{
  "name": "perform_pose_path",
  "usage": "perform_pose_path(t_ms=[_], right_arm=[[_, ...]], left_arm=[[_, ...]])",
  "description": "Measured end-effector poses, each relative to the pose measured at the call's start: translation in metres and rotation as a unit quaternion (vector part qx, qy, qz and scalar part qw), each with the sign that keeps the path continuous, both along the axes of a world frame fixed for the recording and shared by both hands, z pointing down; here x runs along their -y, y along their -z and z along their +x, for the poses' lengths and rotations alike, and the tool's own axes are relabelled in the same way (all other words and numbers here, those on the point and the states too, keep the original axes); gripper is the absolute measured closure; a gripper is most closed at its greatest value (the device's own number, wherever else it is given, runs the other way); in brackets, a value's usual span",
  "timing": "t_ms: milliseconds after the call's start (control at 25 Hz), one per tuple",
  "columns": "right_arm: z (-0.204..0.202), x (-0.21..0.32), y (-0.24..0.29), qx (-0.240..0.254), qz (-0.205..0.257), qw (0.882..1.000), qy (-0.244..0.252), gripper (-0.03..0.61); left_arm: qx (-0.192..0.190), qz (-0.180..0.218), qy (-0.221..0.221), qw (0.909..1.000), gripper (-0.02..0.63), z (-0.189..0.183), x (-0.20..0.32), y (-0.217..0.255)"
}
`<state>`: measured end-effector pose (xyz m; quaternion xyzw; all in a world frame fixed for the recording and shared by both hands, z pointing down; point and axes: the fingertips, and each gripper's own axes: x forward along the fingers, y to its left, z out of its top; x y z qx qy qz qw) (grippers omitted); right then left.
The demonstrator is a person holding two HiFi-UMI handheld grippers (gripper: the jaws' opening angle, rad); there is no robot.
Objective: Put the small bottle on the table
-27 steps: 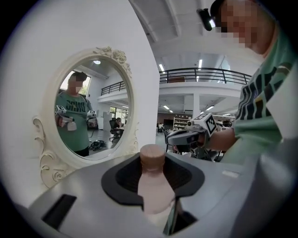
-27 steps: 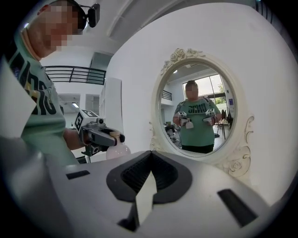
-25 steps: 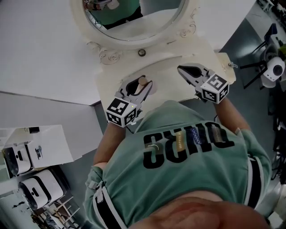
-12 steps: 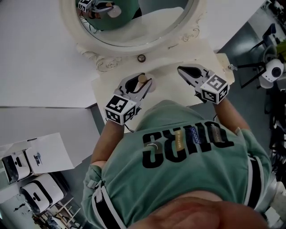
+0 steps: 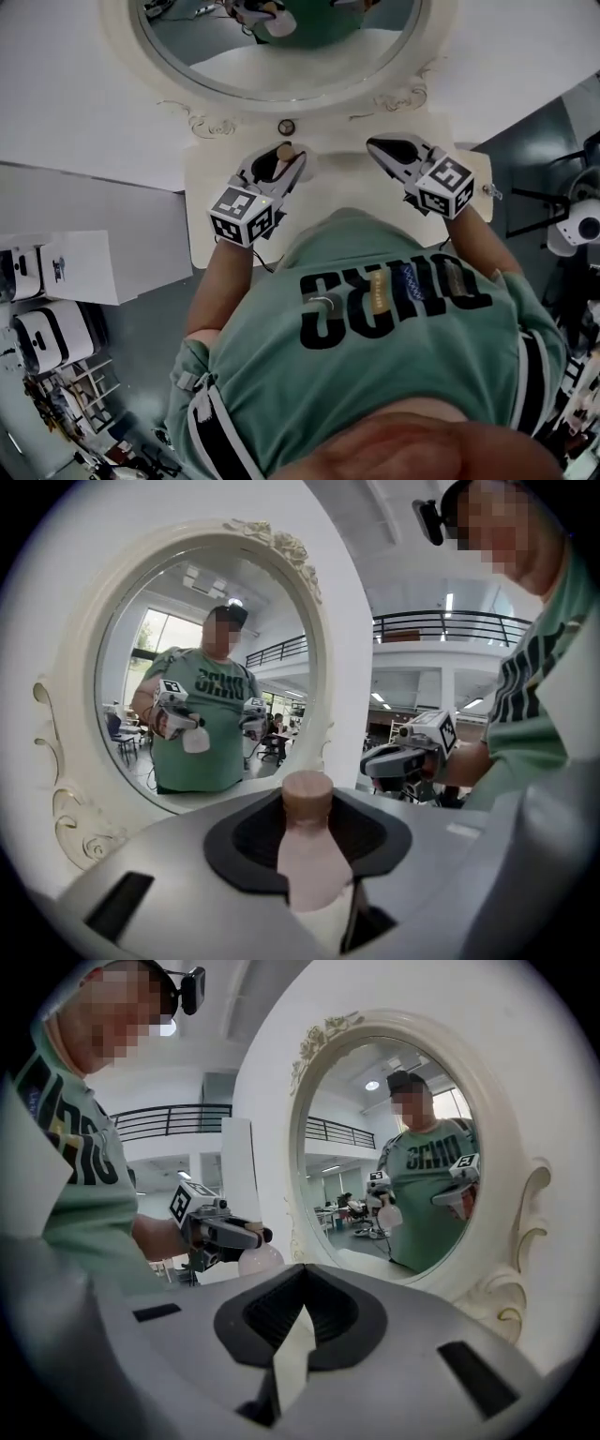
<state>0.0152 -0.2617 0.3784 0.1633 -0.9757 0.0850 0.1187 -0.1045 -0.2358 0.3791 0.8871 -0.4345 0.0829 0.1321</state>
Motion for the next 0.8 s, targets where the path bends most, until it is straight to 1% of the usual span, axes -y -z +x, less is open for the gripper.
perform_pose_path(t_ms=[120, 240, 360, 640, 800], right_arm=[[0.020, 0.013, 0.000, 0.014, -0.002, 1.000, 0.020, 0.584], [0.030, 0.025, -0.003, 0.025, -0.007, 0.999, 0.022, 0.584], [0.024, 0.033, -0.003, 0.030, -0.007, 0.999, 0.014, 0.584], [-0.010, 0.034, -0.012, 0.022, -0.012, 1.000, -0.010, 0.584], [-0.016, 0.037, -0.025, 0.014, -0.019, 0.999, -0.024, 0.584]], left_arm=[[0.004, -0.008, 0.031, 0.9995, 0.472, 0.016, 0.011, -0.004], [0.003, -0.017, 0.042, 0.9990, 0.472, 0.026, 0.014, -0.011], [0.012, -0.022, 0.036, 0.9990, 0.472, 0.025, 0.016, -0.016], [0.034, -0.016, 0.009, 0.9993, 0.472, 0.000, 0.027, -0.029], [0.034, -0.019, -0.005, 0.9992, 0.472, -0.001, 0.038, -0.044]])
